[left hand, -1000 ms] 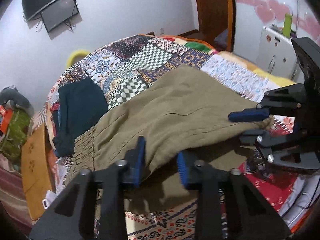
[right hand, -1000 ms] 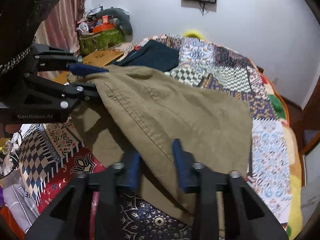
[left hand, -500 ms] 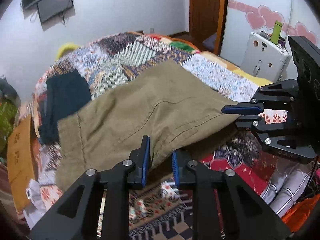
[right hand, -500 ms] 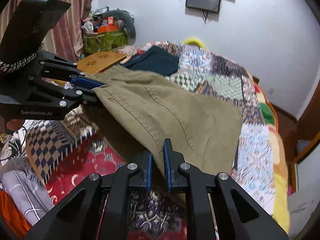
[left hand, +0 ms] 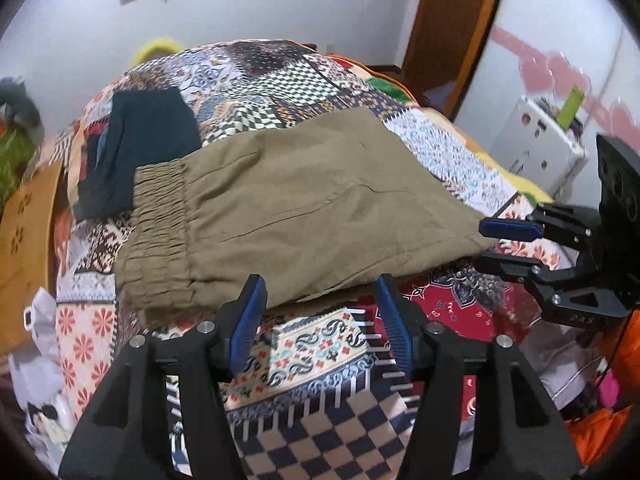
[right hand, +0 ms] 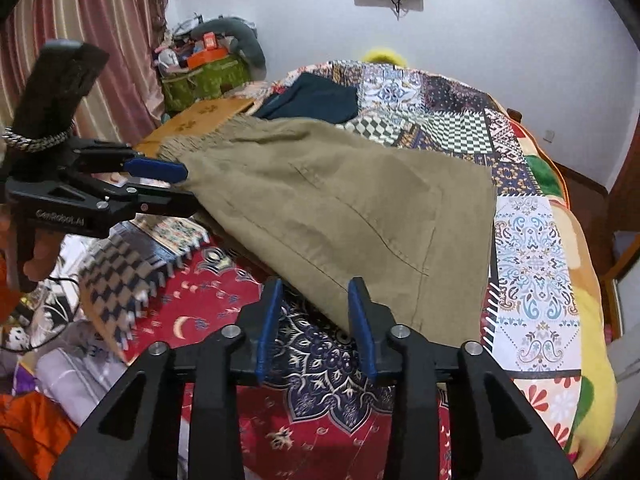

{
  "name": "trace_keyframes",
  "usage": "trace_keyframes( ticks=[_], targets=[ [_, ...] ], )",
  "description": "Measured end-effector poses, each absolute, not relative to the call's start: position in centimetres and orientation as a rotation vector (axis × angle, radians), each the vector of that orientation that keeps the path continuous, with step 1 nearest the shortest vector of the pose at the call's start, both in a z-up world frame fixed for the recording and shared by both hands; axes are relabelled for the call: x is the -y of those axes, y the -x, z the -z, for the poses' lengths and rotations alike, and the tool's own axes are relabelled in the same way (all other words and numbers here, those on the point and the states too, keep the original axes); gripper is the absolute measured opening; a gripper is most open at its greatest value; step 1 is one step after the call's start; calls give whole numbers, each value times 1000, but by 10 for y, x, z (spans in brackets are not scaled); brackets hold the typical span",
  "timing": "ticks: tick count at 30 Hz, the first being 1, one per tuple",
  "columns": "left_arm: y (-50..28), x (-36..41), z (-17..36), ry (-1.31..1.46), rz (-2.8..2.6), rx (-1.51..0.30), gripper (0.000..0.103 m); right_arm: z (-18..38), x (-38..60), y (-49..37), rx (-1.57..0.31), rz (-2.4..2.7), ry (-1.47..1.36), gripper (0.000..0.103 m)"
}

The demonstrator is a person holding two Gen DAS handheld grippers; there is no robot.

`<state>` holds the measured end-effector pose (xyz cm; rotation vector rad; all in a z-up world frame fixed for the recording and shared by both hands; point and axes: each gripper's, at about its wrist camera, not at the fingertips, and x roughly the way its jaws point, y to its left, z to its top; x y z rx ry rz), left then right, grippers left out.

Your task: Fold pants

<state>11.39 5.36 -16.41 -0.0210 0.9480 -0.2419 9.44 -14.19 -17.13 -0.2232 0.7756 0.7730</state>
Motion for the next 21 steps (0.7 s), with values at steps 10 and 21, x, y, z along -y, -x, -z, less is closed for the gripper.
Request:
trace_keyframes(
  ticks=[10,21],
  targets=[
    [-129,-94,130,58,112,-851,66,149,135,-117,-739,-779,79,42],
    [-166,-109,162,78,48,-910,66,169,84,-149,-819,-829,-1,42]
  ],
)
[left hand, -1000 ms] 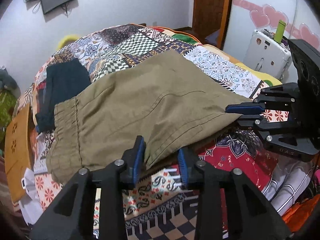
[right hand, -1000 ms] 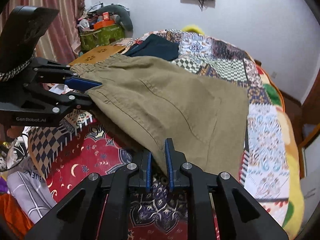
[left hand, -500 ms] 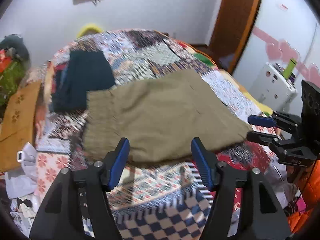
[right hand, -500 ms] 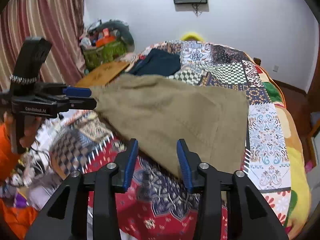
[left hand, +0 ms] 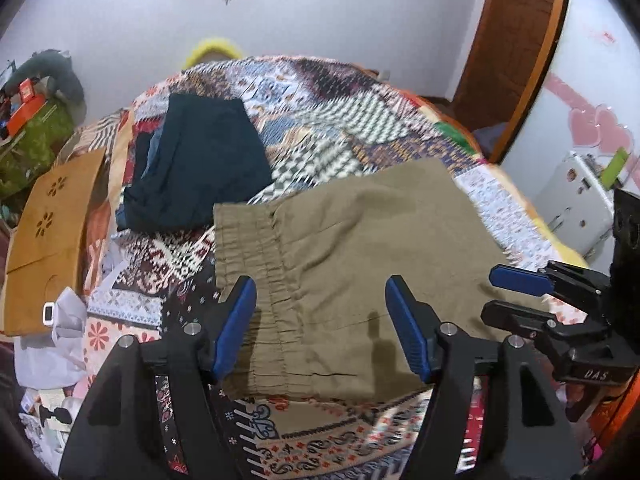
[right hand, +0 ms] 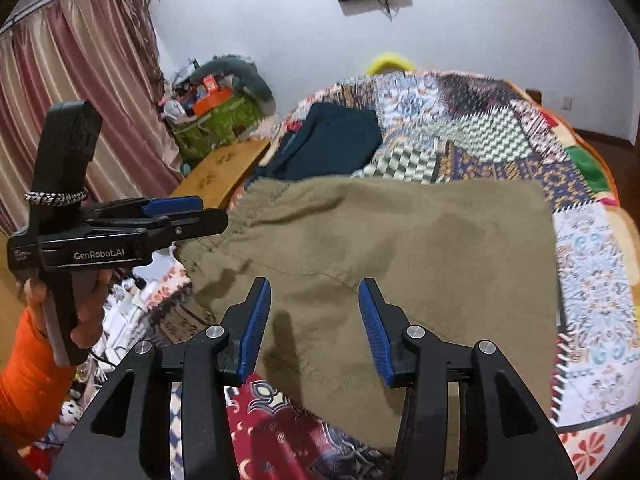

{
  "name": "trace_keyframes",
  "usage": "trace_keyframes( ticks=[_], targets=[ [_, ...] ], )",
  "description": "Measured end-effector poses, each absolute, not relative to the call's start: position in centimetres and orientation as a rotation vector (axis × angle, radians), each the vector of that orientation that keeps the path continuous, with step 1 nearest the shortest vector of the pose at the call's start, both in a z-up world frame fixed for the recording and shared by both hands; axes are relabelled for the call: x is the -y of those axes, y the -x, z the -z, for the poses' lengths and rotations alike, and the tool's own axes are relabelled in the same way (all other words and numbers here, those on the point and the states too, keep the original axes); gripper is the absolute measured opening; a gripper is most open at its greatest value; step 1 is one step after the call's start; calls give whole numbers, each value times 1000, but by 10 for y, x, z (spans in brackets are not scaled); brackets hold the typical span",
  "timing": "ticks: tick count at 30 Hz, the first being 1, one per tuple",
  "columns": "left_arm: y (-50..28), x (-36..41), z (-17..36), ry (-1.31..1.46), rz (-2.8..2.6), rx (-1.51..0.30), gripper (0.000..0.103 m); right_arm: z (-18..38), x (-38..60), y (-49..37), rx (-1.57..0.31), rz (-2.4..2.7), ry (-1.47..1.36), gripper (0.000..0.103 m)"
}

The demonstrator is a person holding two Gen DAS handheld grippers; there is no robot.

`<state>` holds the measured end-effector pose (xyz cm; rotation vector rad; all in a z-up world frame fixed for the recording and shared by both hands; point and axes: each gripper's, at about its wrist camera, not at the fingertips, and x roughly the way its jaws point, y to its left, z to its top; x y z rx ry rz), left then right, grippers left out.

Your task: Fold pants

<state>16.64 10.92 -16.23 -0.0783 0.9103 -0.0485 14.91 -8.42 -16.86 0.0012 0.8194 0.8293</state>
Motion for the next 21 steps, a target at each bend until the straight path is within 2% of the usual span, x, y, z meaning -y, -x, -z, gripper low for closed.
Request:
trace_keyframes(
  ticks=[5,8,14,18,21],
  targets=[
    [-166,-120,193,50,14,-959,67,203,86,-152,-912,-815,38,42],
    [-162,-132,200,76,-6,-950,78,208,105,-147,-895,-797,45,42],
    [-157,-144,204,107,-20,-946,79,217,152,-146,-950,-690,-2,42],
    [-152,-144,204,112,-26,-941,79,225,182,-143,-968,-667,-62,31],
    [-147,-148,204,136,-19,-941,80,229,194,-138,-965,-584,-4,37]
  ],
)
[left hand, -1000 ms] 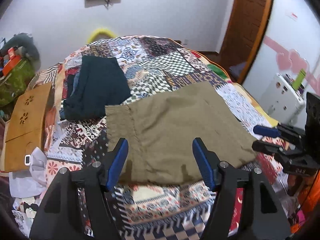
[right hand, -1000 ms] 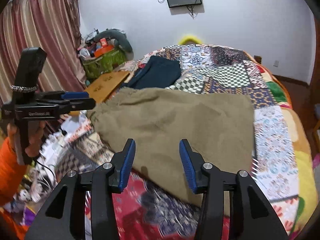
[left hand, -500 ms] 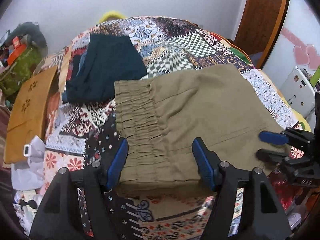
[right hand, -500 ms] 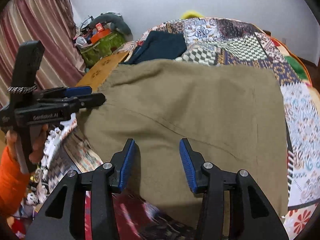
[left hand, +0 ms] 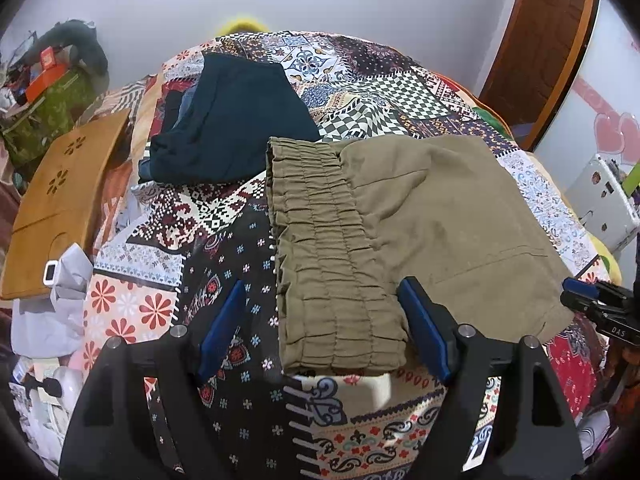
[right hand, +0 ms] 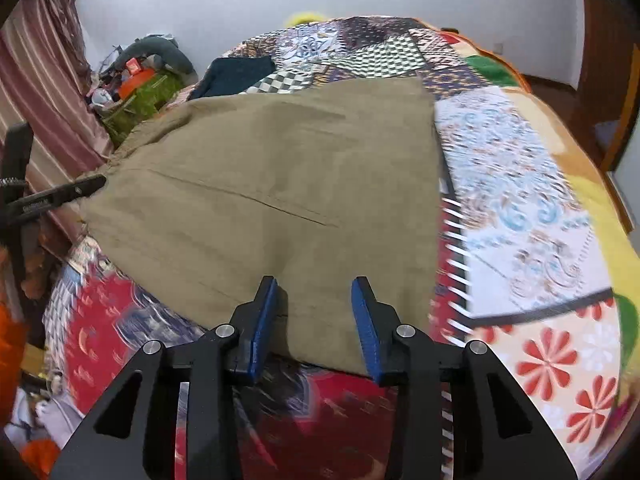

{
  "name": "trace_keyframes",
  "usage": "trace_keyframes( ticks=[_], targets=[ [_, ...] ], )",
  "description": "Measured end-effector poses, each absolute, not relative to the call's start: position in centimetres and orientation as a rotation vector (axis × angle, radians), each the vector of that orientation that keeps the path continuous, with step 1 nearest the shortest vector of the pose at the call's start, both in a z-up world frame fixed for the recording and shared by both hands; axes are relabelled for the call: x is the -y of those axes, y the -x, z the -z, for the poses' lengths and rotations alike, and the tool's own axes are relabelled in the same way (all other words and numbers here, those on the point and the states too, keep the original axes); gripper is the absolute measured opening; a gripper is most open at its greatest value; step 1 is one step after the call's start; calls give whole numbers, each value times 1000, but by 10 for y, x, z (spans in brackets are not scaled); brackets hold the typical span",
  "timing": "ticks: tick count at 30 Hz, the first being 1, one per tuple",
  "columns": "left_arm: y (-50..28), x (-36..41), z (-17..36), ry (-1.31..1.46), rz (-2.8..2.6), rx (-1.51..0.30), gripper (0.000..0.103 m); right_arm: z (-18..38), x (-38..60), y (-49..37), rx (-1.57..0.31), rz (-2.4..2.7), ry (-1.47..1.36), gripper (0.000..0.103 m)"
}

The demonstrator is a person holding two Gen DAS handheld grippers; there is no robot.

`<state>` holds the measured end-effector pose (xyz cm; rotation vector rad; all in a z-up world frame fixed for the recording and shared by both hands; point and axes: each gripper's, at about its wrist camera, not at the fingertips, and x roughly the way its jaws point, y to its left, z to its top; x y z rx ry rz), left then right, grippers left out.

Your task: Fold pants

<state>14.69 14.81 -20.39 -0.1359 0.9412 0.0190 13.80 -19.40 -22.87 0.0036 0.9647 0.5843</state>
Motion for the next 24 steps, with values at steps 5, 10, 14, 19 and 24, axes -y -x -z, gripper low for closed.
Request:
trace_keyframes(
  ticks=[5,10,14,19,24],
  targets=[
    [-140,-144,198,114,-37,-938,80,228,218,-135,-988,-572,-95,41],
    [-139,-143,184,101,-44,-941,80,216,216,-133,-982,-559,-38,44],
    [-147,-151,164,113,-62,-906,80,196,211,-144,-928,-559,-18,44],
    [-172,-167,148,146,-99,-885,80,166,212,-165,-831,-559,-17,48],
    [-205,-180,146,166,-118,-894,80,148,211,-195,-773,-551,-5,48]
  ],
)
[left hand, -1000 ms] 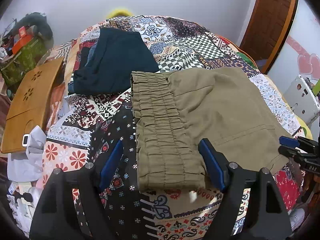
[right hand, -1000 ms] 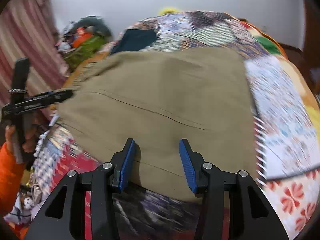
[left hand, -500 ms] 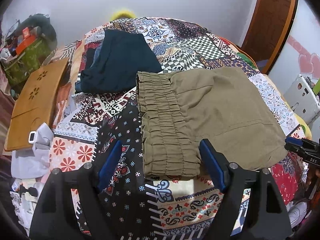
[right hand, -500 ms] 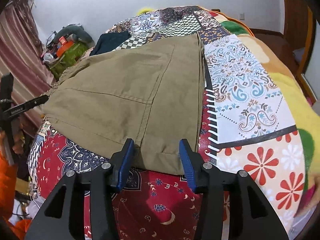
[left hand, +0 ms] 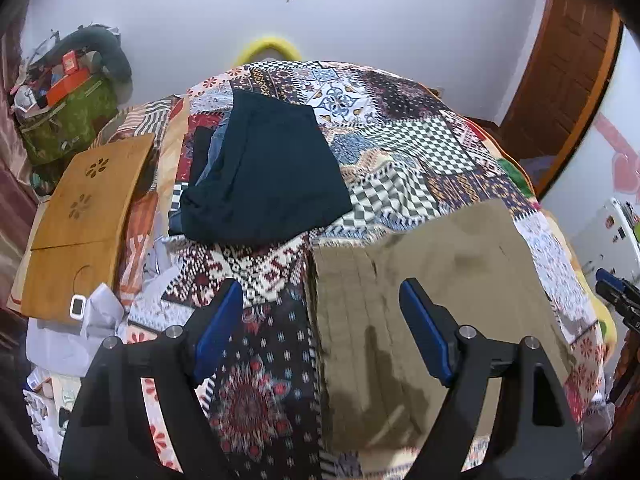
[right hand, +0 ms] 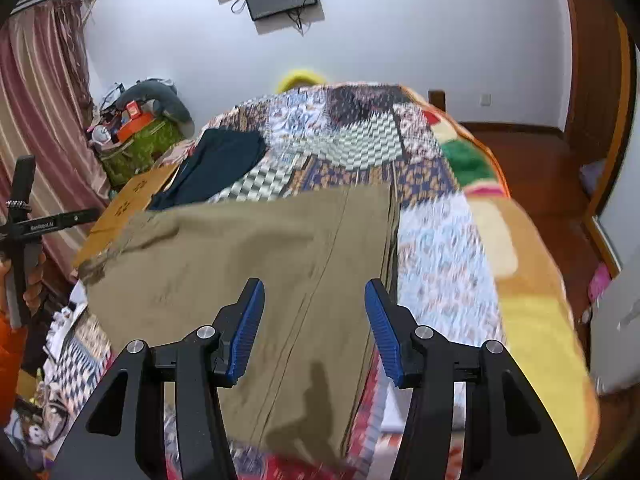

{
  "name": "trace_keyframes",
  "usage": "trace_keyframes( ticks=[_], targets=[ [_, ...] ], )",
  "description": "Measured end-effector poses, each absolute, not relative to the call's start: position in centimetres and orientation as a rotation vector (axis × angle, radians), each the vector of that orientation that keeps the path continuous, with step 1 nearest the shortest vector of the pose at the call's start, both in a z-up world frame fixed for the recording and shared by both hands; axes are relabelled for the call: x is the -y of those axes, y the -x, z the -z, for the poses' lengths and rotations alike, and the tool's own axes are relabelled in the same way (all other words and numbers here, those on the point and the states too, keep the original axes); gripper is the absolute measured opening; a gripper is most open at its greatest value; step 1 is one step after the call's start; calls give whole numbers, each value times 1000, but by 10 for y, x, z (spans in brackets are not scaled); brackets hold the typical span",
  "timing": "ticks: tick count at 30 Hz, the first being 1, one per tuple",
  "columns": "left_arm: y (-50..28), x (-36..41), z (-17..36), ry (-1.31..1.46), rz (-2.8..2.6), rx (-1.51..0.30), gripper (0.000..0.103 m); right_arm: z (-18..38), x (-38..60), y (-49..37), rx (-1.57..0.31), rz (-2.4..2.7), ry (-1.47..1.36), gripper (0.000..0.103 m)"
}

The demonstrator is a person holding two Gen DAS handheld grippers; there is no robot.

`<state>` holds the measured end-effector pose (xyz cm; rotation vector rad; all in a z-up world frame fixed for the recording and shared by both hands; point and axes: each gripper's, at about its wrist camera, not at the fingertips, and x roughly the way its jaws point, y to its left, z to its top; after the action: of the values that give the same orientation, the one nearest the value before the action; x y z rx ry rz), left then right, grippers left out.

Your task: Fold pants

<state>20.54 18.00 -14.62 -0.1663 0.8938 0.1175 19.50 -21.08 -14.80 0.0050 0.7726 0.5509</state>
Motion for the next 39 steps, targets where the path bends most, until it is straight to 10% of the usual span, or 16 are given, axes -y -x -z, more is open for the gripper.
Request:
trace_keyframes(
  ticks=[25,30,39],
  targets=[
    [-301,-177,229,169,-29,-1121,88,243,178,-419,-1037,-502,-48,48],
    [-297,-177,231,172,-24,-1086,86,257,168,-427,-1077,-511,12,10],
    [-286,-190,231,254,-54,-1013,65,262,156,-416,-1055,-501,151,8]
  ],
)
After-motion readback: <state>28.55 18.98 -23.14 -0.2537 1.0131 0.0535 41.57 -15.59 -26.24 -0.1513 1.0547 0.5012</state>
